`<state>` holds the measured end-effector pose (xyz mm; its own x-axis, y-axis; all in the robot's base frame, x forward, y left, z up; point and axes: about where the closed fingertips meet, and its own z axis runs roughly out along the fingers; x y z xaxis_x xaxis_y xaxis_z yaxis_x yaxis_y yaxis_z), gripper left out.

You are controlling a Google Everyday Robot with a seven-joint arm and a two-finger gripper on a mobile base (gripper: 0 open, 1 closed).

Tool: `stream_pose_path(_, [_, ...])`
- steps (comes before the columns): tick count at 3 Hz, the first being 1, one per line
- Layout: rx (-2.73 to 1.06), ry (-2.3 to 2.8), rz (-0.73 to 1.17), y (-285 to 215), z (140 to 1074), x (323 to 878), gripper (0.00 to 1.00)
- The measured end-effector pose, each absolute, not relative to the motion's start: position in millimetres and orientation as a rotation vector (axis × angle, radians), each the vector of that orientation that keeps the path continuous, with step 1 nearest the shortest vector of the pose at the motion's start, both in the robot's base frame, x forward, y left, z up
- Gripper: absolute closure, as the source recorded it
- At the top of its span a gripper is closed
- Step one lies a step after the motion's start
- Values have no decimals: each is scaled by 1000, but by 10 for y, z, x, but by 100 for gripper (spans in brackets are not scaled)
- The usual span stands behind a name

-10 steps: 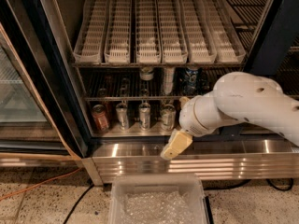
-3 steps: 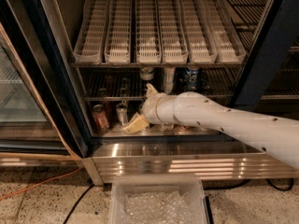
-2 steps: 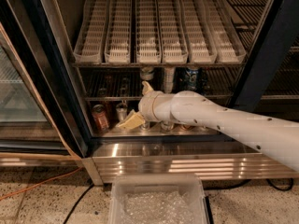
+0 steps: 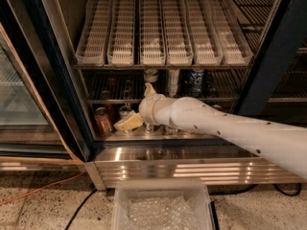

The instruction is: Pick coke can from middle shelf of fridge

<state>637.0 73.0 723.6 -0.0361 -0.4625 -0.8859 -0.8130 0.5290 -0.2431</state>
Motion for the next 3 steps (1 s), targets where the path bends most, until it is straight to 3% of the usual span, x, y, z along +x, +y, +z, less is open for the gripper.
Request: stream_pose_path(3, [-700, 1723, 375, 1390, 7311, 6637, 0])
